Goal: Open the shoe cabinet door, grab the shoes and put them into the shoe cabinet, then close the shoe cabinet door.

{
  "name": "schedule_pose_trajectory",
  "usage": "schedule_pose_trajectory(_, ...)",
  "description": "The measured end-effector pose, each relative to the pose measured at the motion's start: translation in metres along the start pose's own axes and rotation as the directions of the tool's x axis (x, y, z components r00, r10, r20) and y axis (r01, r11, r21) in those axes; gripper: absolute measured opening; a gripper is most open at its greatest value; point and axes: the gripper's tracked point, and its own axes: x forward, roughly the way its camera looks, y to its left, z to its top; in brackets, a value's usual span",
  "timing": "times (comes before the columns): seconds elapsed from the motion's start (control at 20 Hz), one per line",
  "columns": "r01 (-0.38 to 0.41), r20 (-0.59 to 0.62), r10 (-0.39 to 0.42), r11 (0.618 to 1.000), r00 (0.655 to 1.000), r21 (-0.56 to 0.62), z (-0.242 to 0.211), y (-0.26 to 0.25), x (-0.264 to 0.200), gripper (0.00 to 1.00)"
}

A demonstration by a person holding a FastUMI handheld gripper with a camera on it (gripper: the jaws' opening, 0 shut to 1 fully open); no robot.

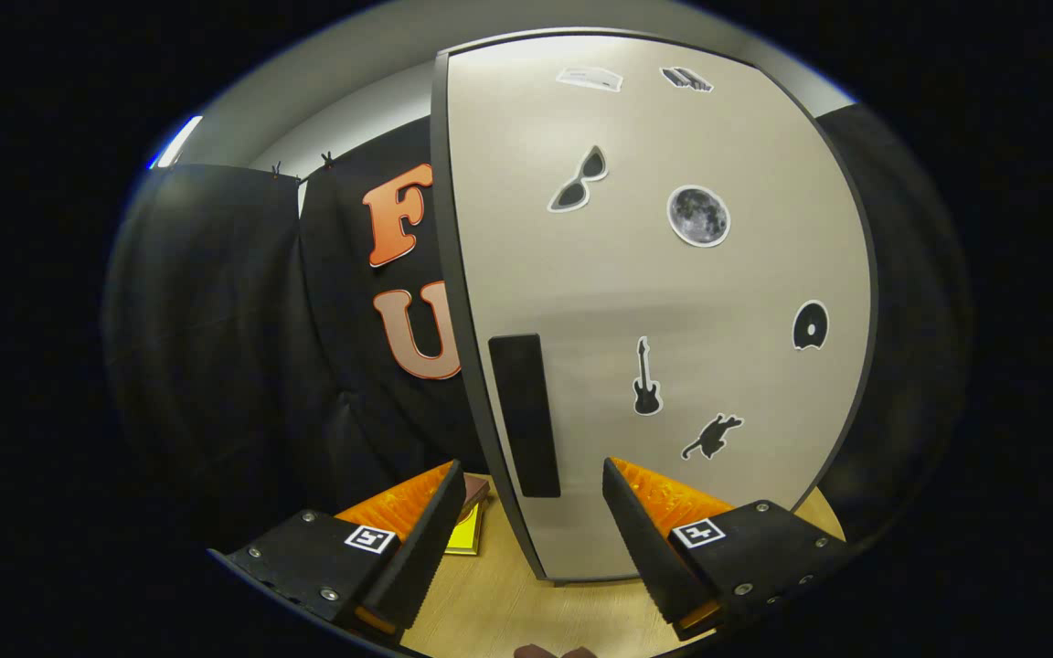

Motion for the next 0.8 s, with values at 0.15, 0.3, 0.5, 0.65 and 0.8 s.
schedule_pose_trajectory(0.15,0.021,0.017,-0.021,1.000,1.000,-0.006,0.002,0.000,-0.040,0.95)
schedule_pose_trajectory(0.3,0.050,0.027,-0.050,0.999,0.998,-0.019,0.001,-0.005,-0.080,0.94)
schedule_pose_trajectory(0.5,0.080,0.050,-0.078,0.996,0.996,-0.045,0.005,-0.008,-0.137,0.94)
schedule_pose_trajectory(0.65,0.108,0.087,-0.103,0.993,0.991,-0.048,0.013,-0.016,-0.176,0.94)
schedule_pose_trajectory(0.8,0.115,0.111,-0.111,0.993,0.988,-0.025,0.019,-0.025,-0.209,0.94)
